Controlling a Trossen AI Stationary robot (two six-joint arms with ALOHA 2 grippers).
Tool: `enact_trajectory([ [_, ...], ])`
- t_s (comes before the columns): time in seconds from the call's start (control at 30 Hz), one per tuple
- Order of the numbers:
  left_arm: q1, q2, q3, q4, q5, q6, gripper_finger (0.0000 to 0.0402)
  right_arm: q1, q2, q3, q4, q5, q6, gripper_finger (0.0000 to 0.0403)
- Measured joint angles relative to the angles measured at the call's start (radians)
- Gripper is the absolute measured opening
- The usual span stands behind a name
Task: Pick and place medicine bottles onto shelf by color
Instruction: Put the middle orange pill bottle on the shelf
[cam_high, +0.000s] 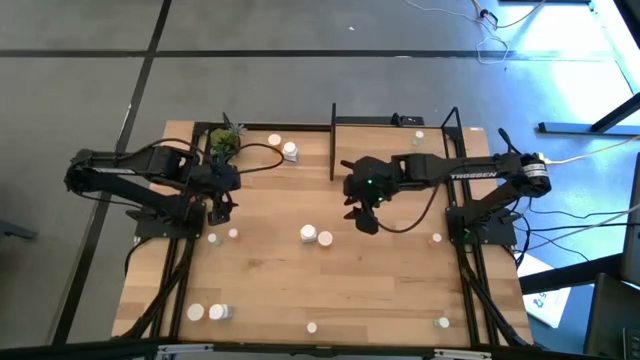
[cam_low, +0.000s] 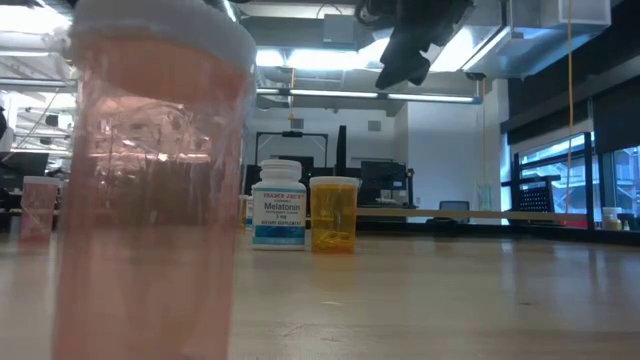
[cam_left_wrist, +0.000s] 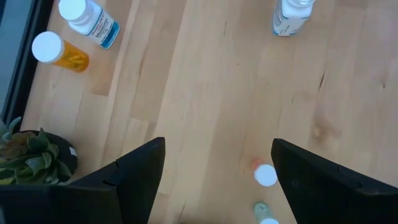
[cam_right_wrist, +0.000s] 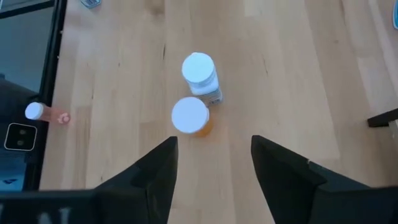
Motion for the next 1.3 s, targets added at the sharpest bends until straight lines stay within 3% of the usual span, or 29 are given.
enact_trajectory([
  [0.13,0.000,0.000,0.000,0.000,-0.006,0.000,0.0289,0.000,0.003,0.000,0.001,-0.018,0.010,0.0222],
  [0.4,0.000,0.000,0.000,0.000,-0.007,0.000,0.0289,-0.005,0.003,0.000,0.007,-0.046,0.059,0.0213],
  [0.8,0.000,0.000,0.000,0.000,-0.014,0.004,0.0289,0.002,0.024,0.000,0.047,-0.021,-0.027,0.0258],
  [1.3,0.000,0.000,-0.001,-0.007,-0.047,0.008,0.0289,0.060,0.226,-0.001,0.142,-0.080,-0.080,0.0259],
])
